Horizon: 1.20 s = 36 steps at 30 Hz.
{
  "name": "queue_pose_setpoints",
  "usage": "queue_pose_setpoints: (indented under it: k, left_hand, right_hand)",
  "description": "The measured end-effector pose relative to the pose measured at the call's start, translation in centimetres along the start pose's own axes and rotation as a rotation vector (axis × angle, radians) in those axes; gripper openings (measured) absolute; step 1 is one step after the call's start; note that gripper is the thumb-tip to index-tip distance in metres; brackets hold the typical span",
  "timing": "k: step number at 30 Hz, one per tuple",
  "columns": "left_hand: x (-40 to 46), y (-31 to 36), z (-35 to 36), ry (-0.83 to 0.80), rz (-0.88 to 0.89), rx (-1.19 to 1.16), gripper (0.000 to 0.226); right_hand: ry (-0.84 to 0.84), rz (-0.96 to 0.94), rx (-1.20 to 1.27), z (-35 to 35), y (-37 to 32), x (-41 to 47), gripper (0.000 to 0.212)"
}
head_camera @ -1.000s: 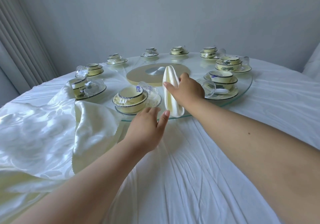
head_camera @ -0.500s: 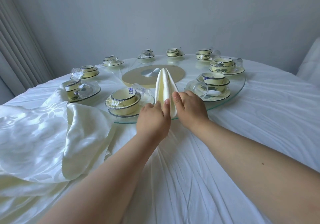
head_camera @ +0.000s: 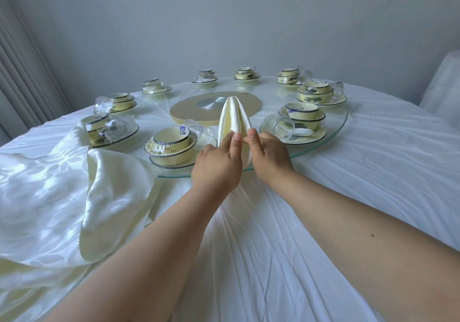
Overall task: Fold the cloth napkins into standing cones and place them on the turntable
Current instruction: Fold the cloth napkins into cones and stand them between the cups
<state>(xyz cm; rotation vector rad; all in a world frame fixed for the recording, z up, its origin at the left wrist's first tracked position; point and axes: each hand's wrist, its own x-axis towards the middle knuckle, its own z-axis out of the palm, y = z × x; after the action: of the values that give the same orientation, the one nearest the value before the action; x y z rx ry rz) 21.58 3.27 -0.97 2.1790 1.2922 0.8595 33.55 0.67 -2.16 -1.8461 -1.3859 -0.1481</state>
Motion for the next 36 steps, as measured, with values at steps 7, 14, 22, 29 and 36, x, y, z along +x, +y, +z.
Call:
queue_pose_setpoints:
  k: [7,14,22,29,36]
  left_hand:
    - [1.1,0.2,0.8,-0.009,-0.084,0.119,0.076]
    - [0.8,0.3,0.7,-0.002,-0.091,0.109,0.071]
    - [0.2,0.6,-0.1,0.009,-0.037,0.085,0.069]
    - [-3.1,0.5,-4.8,0.181,0.068,0.147,0.051]
    - [-7.2,-7.7,-13.9,0.341,-0.046,0.47,0.056]
  right_hand:
    - [0.071,0.048,-0.139,-0.5,-0.4,-0.5,0.098]
    - [0.006,0.042,-0.098,0.0,-0.4,-0.4,0.086]
    - [0.075,-0.013,-0.087,-0.5,-0.6,-0.7,0.087]
    - [0.236,-0.243,-0.099,-1.6,-2.7,-0.6,0.07]
    - [0.149,-0.409,0.135,0.0,-8.9,-2.7,0.055]
